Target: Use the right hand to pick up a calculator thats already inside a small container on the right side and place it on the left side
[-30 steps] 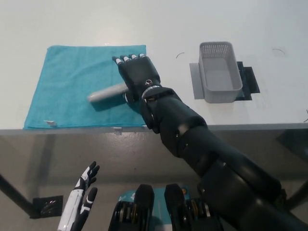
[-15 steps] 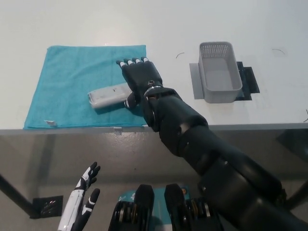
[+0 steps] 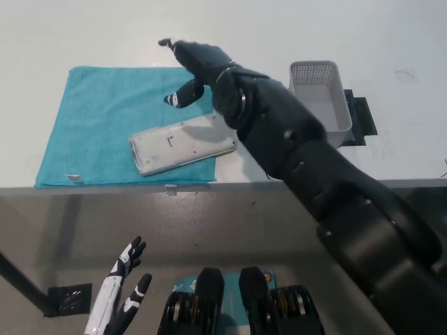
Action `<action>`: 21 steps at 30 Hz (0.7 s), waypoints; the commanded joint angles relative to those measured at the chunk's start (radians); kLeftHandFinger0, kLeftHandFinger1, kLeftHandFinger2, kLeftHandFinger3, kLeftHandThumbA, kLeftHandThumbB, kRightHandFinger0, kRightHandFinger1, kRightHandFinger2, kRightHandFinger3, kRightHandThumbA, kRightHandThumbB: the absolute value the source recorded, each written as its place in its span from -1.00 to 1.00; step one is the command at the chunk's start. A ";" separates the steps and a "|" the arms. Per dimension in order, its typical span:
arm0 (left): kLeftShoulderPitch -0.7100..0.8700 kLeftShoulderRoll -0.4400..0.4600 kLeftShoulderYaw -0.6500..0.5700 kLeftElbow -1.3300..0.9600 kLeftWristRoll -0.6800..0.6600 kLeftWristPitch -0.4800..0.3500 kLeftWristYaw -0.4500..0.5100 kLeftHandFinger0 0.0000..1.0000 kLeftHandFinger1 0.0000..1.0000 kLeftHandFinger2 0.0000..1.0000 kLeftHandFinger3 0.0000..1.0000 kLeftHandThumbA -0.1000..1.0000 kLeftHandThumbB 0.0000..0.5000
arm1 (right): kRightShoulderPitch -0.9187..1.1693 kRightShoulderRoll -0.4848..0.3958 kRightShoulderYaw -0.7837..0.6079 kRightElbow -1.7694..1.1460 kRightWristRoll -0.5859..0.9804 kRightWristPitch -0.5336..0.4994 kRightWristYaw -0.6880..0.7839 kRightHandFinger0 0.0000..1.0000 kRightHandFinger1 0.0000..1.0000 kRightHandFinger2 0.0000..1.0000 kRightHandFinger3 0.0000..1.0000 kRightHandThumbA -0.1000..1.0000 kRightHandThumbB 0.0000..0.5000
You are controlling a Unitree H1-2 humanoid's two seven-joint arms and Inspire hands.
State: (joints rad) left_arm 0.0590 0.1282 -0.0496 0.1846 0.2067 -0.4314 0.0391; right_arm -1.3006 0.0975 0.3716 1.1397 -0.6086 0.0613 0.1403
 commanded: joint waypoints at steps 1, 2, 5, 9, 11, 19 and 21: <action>-0.015 0.032 -0.003 -0.027 -0.017 -0.021 -0.028 1.00 1.00 1.00 1.00 0.83 -0.99 | 0.063 -0.274 -0.214 -1.217 0.632 0.274 0.498 0.54 0.87 1.00 1.00 0.79 0.83; -0.014 0.032 -0.004 -0.028 -0.019 -0.021 -0.030 1.00 1.00 1.00 1.00 0.83 -1.00 | 0.086 -0.299 -0.237 -1.297 0.684 0.311 0.500 0.52 0.85 1.00 1.00 0.75 0.62; -0.013 0.033 -0.005 -0.032 -0.016 -0.015 -0.031 1.00 1.00 1.00 1.00 0.84 -1.00 | 0.146 -0.348 -0.297 -1.446 0.809 0.339 0.477 0.46 0.78 1.00 1.00 0.77 0.59; -0.016 0.033 -0.003 -0.021 -0.023 -0.022 -0.031 1.00 1.00 1.00 1.00 0.83 -1.00 | 0.274 -0.368 -0.358 -1.619 0.829 0.258 0.329 0.96 1.00 1.00 1.00 1.00 0.78; -0.017 0.033 -0.003 -0.019 -0.021 -0.026 -0.028 1.00 1.00 1.00 1.00 0.83 -1.00 | 0.343 -0.352 -0.362 -1.689 0.814 0.227 0.261 1.00 1.00 1.00 1.00 1.00 0.68; -0.107 0.026 0.004 0.001 -0.022 -0.005 -0.023 1.00 1.00 1.00 1.00 0.87 -1.00 | 0.680 -0.380 -0.415 -1.983 0.863 0.063 -0.006 1.00 1.00 1.00 1.00 1.00 0.92; -0.122 0.028 0.006 0.003 -0.018 -0.002 -0.021 1.00 1.00 1.00 1.00 0.87 -1.00 | 0.748 -0.403 -0.418 -2.023 0.894 0.045 -0.035 1.00 1.00 1.00 1.00 1.00 0.72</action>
State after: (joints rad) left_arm 0.0415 0.1271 -0.0497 0.2092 0.2066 -0.4153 0.0389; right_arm -0.7848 -0.0757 0.2720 0.5312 -0.4245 0.1254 0.2057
